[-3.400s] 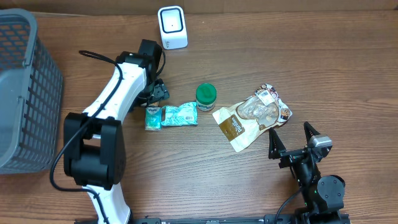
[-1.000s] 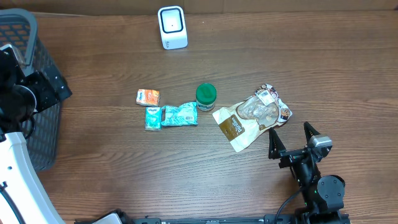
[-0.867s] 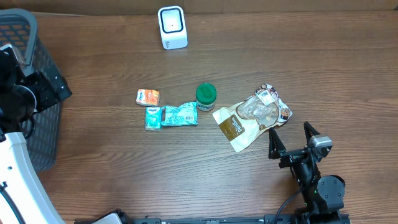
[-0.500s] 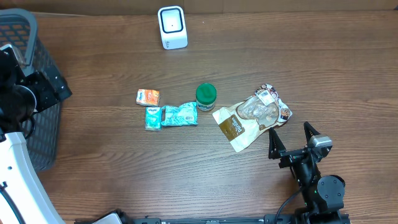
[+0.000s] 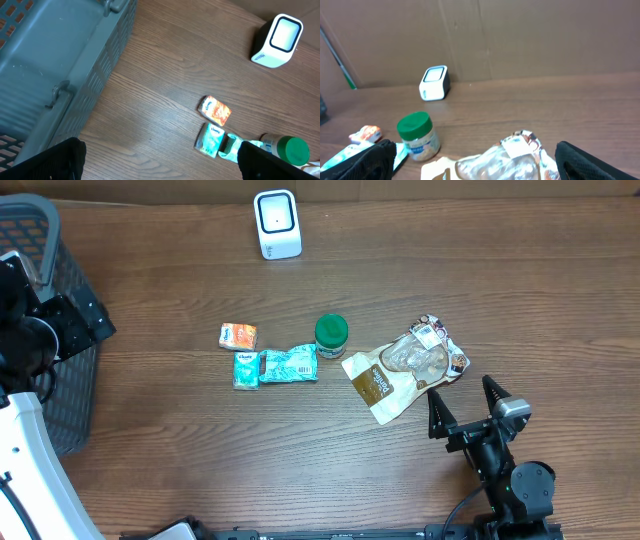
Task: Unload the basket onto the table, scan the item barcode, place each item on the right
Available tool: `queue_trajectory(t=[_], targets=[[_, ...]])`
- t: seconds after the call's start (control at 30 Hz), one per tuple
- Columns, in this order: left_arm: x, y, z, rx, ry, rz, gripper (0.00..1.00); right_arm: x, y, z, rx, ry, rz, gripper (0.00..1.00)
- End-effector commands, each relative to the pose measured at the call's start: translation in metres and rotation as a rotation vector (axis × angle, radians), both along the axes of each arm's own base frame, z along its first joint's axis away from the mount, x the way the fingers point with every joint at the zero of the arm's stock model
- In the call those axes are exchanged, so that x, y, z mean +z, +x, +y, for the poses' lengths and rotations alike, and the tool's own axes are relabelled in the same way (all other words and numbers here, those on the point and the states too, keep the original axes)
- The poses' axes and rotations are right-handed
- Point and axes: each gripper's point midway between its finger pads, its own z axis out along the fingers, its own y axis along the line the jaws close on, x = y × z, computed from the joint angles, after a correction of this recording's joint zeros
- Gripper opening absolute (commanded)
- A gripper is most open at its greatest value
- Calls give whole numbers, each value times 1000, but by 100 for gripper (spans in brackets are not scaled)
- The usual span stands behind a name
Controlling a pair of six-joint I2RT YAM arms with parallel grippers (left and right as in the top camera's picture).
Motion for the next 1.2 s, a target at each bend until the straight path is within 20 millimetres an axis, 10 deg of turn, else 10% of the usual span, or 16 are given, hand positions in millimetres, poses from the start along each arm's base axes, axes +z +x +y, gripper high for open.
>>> queue_trajectory(t=[0.0,0.33,0.67,0.9,1.17], targets=[[2,2,0,7,-17,-10,100,37,-6,3,22,42,-39,100],[2,2,0,7,-17,-10,99,96,-8,3,18,13,215,100],[2,2,0,7,-17,-10,100,102,13,36,181,20,653,100],[2,2,0,7,-17,-10,100,63,24,69,346,113,916,100],[2,2,0,7,-17,-10,99,-10,35,47,76,227,1264,86]])
